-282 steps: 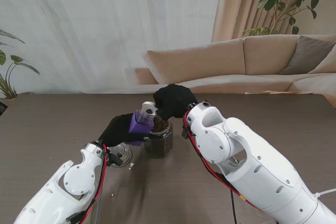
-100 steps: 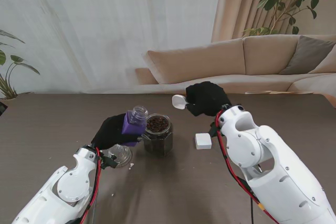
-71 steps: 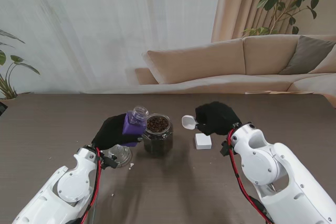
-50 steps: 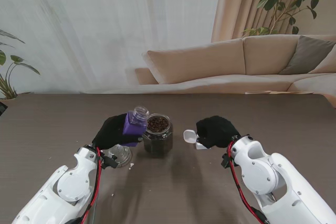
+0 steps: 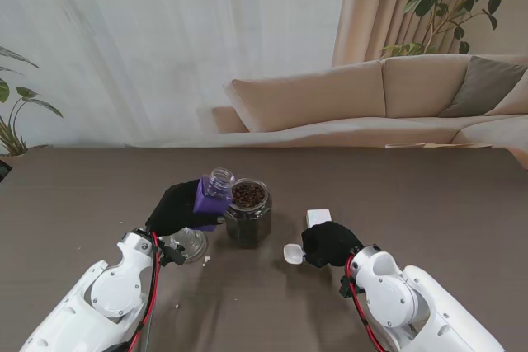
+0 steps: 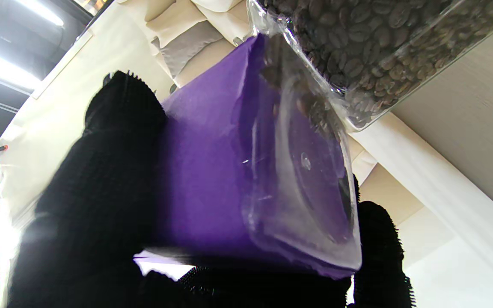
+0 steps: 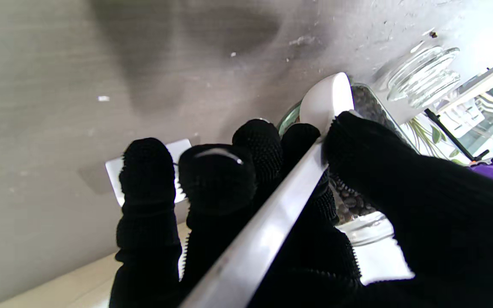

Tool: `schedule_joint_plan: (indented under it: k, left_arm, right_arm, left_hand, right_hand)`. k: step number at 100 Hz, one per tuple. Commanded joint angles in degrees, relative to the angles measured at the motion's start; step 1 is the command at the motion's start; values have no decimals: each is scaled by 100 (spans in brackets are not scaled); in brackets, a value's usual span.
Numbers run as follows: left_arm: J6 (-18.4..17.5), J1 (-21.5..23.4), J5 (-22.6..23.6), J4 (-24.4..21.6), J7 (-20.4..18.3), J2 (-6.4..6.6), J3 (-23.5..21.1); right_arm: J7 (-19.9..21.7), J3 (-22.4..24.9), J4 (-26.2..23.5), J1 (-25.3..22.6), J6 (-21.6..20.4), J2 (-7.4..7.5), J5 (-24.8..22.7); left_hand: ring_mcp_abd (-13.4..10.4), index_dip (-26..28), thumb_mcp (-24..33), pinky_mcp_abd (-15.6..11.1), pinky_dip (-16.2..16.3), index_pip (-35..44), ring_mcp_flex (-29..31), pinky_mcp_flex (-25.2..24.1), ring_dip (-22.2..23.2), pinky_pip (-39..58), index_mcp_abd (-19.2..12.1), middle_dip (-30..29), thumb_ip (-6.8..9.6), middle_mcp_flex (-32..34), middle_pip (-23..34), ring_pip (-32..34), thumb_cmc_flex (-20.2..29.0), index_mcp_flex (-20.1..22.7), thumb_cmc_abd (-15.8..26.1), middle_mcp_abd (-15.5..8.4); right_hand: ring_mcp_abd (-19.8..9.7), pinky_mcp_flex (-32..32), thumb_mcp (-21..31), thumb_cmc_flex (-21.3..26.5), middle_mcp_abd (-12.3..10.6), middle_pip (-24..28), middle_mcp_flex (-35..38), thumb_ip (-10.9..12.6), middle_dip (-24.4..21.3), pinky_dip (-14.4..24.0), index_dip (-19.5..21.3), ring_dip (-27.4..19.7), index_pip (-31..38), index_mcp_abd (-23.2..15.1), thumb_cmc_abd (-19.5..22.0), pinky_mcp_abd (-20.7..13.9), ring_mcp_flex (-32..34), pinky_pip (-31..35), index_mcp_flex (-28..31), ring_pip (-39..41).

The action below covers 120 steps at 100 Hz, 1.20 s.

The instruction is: Portion coffee beans from the glass jar into the coffee jar

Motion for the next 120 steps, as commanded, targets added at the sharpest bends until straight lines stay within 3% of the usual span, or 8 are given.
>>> schedule_joint_plan:
  k: [1, 51, 70, 88, 99, 107, 113, 120]
  left_arm:
    - [-12, 17, -5, -36, -75, -34, 13]
    - [142, 124, 7, -278, -58, -32, -5]
    - [173, 145, 12, -330, -48, -33, -16]
    - [190, 147, 3, -349, -56, -32, -9]
    - [199, 148, 4, -362, -63, -30, -9]
    - [210, 152, 5, -376, -62, -30, -9]
    - [215, 158, 13, -386, -62, -29, -13]
    - [223, 167, 15, -401, -59, -29, -16]
  right_arm:
    - [89, -102, 80, -9, 41, -40, 43]
    - [-95, -589, 495, 149, 161, -97, 197]
    - [-274, -668, 638, 192, 172, -128, 139]
    - [-225, -655, 661, 196, 86, -94, 17]
    - [-205, -643, 653, 218, 19, -67, -136]
    - [-191, -610, 621, 221, -41, -44, -272]
    - [-192, -566, 586, 223, -116, -25, -411]
    - [-281, -499, 521, 225, -163, -20, -607]
  left_hand:
    - [216, 361, 2448, -781, -41, 1081, -44, -194, 138, -76, -447, 23, 243, 63, 3, 356, 1011, 828, 1356, -298]
    - [220, 367, 2453, -775, -40, 1083, -36, -176, 142, -72, -445, 24, 243, 72, 7, 359, 1011, 834, 1354, -298]
    - [215, 368, 2455, -775, -40, 1082, -37, -176, 143, -72, -440, 28, 243, 70, 9, 359, 1010, 832, 1348, -299]
    - [207, 364, 2457, -775, -40, 1079, -39, -176, 144, -72, -446, 33, 241, 65, 10, 364, 1006, 828, 1351, -303]
    - [207, 365, 2456, -775, -40, 1083, -39, -176, 144, -72, -448, 31, 240, 61, 6, 366, 1003, 830, 1347, -299]
    - [215, 364, 2458, -775, -40, 1083, -38, -176, 144, -72, -448, 34, 241, 64, 9, 366, 1003, 827, 1351, -305]
    - [213, 364, 2459, -775, -40, 1082, -41, -176, 143, -72, -446, 33, 242, 60, 7, 365, 1005, 826, 1352, -304]
    - [215, 360, 2457, -775, -40, 1080, -42, -176, 143, -72, -443, 35, 241, 65, 10, 364, 1004, 826, 1351, -303]
  right_hand:
    - [-148, 1422, 104, 25, 132, 41, -49, 4, -48, 38, -3, -81, 26, -160, 91, 91, 133, -79, -142, -106]
    - [-54, 1231, -256, 58, 151, 133, -238, 60, -229, -28, -269, -181, 51, -140, 408, 59, 128, -34, -300, -360]
    - [55, 1094, -484, -68, 164, 134, -405, 105, -529, -101, -765, -304, 89, -253, 477, 53, 115, 10, -392, -701]
    - [349, 594, -991, -232, 179, -210, -957, 92, -1003, -262, -1254, -644, -291, -248, 512, 161, -177, -266, -705, -1835]
    - [519, 253, -1168, -527, 195, -189, -1308, 126, -1151, -219, -1155, -571, -706, -264, 491, 222, -550, -264, -679, -2003]
    - [652, 47, -1266, -809, 231, -335, -1514, 393, -1314, -208, -911, -684, -1097, -236, 497, 279, -822, -329, -547, -2230]
    - [752, -170, -1352, -1035, 266, -478, -1730, 844, -1464, -243, -508, -821, -1486, -290, 624, 312, -1109, -485, -527, -2534]
    - [809, -277, -1483, -1138, 273, -563, -1855, 998, -1539, -254, -368, -873, -1674, -387, 741, 308, -1285, -536, -564, -2651]
